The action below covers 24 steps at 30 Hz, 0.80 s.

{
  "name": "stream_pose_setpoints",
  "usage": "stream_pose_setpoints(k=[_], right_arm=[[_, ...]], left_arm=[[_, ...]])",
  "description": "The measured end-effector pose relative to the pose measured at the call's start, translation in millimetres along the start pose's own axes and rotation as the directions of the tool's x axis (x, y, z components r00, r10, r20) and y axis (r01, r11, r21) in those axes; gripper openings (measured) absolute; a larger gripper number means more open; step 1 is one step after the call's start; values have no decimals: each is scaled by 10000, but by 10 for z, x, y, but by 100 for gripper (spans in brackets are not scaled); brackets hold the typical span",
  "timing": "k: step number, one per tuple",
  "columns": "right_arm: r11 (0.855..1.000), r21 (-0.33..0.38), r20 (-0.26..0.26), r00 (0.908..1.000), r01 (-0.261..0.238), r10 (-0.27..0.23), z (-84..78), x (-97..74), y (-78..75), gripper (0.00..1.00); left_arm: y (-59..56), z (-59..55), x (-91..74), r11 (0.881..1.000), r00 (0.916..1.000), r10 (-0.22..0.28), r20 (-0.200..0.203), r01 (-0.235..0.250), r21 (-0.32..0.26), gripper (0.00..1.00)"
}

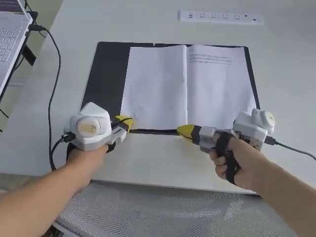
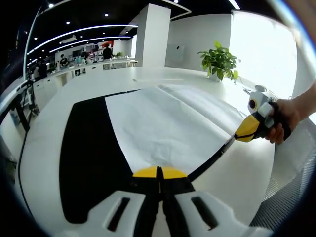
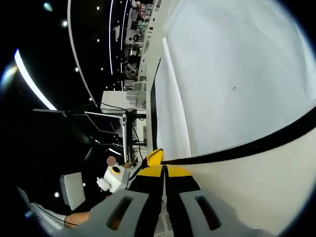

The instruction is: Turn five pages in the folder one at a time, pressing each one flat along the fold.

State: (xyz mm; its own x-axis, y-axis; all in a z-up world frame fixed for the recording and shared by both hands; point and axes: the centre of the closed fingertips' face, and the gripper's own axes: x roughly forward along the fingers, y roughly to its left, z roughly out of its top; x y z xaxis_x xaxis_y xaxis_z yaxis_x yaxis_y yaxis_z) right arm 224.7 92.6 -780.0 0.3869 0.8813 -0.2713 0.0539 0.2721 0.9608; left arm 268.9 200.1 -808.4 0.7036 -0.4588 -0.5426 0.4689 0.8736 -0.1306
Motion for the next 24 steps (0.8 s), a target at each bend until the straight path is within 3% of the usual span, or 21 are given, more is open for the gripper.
stream_pose_setpoints(k=[4,6,8,11,13,17,20,21,24], right_arm=[[9982,-592,223,9997,-120,134,23,-77,89,3],[9942,-1072,559,9984,28,32,71,-166,145,10],[9919,-1267,586,9983,76,-1,84,-259,192,12],[9851,-1700,1043,9945,273,-96,225,-384,137,16],[9792,-1957,1448,9891,534,-250,271,-503,155,22],[9573,-2604,2038,9763,1253,-723,339,-724,112,38],[9406,-2938,2302,9676,1705,-1035,355,-874,80,47],[9326,-3076,2445,9629,1888,-1143,346,-940,103,49],[9120,-3428,2917,9483,2255,-1249,363,-1106,172,53]], left_arm=[[-6,3,5,9998,9999,-92,-114,89,-200,2],[-68,10,-2,9984,9992,-335,-194,326,-465,9],[-111,27,-16,9986,9991,-387,-184,380,-378,17],[-158,94,-64,9984,9987,-503,-86,500,-271,18],[-186,186,-110,9975,9981,-601,129,606,-371,22],[-226,289,-222,9956,9976,-693,95,697,-629,35],[-249,320,-318,9946,9969,-777,80,781,-678,42],[-246,309,-359,9949,9973,-731,-62,724,-706,45],[-260,347,-482,9944,9971,-759,24,759,-739,52]])
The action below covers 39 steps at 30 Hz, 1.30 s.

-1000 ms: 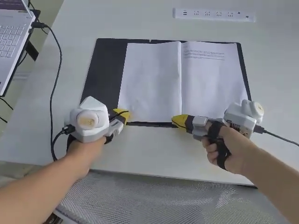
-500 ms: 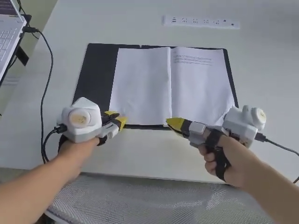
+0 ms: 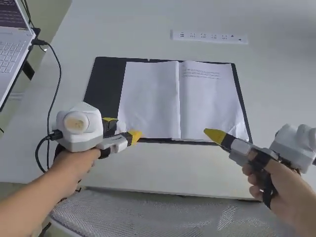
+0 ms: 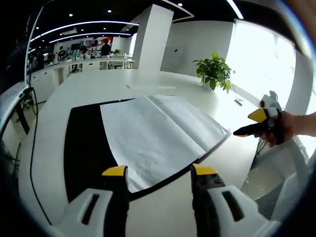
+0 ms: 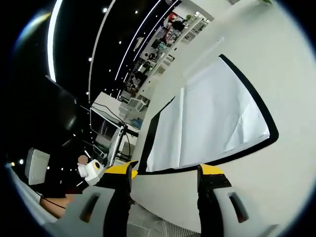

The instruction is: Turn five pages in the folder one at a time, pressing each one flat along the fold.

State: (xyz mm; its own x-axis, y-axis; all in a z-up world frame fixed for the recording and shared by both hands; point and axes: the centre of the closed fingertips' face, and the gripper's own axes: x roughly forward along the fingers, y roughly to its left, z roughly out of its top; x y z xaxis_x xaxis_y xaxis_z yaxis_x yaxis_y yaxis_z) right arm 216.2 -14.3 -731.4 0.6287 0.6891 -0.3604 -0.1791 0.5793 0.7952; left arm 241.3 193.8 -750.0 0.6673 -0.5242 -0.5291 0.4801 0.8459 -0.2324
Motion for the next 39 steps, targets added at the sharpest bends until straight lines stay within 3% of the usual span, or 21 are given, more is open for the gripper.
stream_pose_setpoints(k=[5,8,11,18,21,27,32,39], right_arm=[[9949,-736,796,9948,695,-636,160,-248,5,61],[9891,-986,1285,9871,1089,-958,257,-406,5,63],[9868,-1049,1508,9828,1234,-1068,306,-510,16,65],[9771,-1482,2333,9655,1528,-1156,513,-738,151,65],[9701,-1686,2645,9561,1744,-1259,574,-837,162,64],[9693,-1591,2726,9520,1876,-1395,555,-961,98,63],[9681,-1531,2829,9475,1984,-1494,563,-979,56,63],[9711,-1529,2841,9493,1833,-1345,583,-942,80,63]], left_arm=[[-44,73,-198,9996,9996,-38,263,45,-265,62],[-72,102,-329,9992,9991,-95,407,110,-374,66],[-79,107,-437,9986,9993,-42,375,62,-532,70],[-85,229,-710,9963,9951,164,972,-81,-855,71],[-49,296,-826,9912,9889,417,1426,-229,-1306,71],[-11,265,-963,9888,9851,714,1566,-492,-1412,70],[27,197,-979,9897,9879,811,1325,-640,-1282,70],[-32,226,-935,9936,9896,743,1233,-629,-940,70]])
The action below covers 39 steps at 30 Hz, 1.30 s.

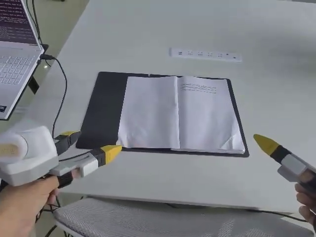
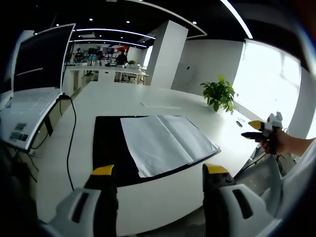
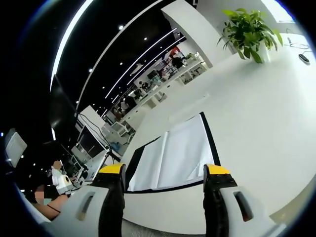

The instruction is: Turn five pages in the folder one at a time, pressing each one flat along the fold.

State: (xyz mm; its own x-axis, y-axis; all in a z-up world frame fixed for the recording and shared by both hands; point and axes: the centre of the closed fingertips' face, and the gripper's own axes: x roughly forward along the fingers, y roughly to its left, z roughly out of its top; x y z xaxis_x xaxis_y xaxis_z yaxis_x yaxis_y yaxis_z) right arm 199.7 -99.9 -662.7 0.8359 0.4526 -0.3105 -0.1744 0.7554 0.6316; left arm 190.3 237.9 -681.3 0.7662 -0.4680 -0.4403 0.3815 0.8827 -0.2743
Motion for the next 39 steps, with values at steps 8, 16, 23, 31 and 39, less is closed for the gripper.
stream_pose_setpoints(k=[8,16,23,31,39], right_arm=[[9998,25,-243,9995,-219,219,-74,49,32,63],[9996,71,-315,9991,-282,284,-80,69,21,62],[9993,171,-408,9986,-341,347,-94,119,-11,62],[9988,206,-635,9969,-448,460,-131,220,-66,61],[9979,417,-886,9946,-501,536,-186,301,-167,61]], left_arm=[[-103,20,173,9979,9996,-144,-250,159,624,69],[-244,44,370,9953,9982,-458,-379,488,841,69],[-477,62,669,9870,9932,-985,-617,1054,1213,68],[-851,-17,1251,9675,9817,-1555,-1095,1737,1836,67],[-1421,-142,1965,9386,9676,-2203,-1237,2448,2432,69]])
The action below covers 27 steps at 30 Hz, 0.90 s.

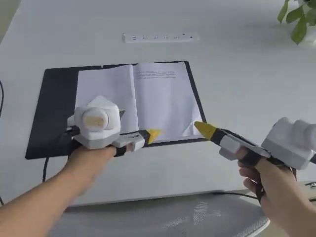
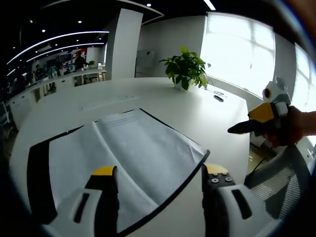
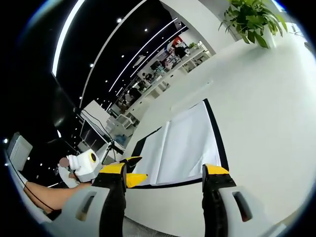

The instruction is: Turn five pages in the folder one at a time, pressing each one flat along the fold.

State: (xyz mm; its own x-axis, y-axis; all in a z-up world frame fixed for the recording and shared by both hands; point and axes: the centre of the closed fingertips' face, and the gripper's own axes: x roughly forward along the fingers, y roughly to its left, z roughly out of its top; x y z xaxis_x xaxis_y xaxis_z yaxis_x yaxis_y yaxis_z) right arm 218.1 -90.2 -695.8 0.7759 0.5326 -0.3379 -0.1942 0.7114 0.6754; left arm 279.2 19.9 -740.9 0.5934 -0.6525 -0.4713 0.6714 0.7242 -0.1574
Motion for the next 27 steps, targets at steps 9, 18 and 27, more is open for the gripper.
stream_pose_setpoints(k=[9,18,27], right_arm=[[9988,462,147,9997,172,-179,16,12,-121,58],[9969,788,178,9998,51,-65,1,4,-133,57],[9948,1018,221,9997,38,-61,3,23,-147,57]], left_arm=[[-197,-249,670,9944,9980,194,-599,-131,1046,70],[-138,-257,871,9925,9951,933,-335,-903,820,69],[-130,-316,921,9858,9928,1154,-320,-1105,1268,72]])
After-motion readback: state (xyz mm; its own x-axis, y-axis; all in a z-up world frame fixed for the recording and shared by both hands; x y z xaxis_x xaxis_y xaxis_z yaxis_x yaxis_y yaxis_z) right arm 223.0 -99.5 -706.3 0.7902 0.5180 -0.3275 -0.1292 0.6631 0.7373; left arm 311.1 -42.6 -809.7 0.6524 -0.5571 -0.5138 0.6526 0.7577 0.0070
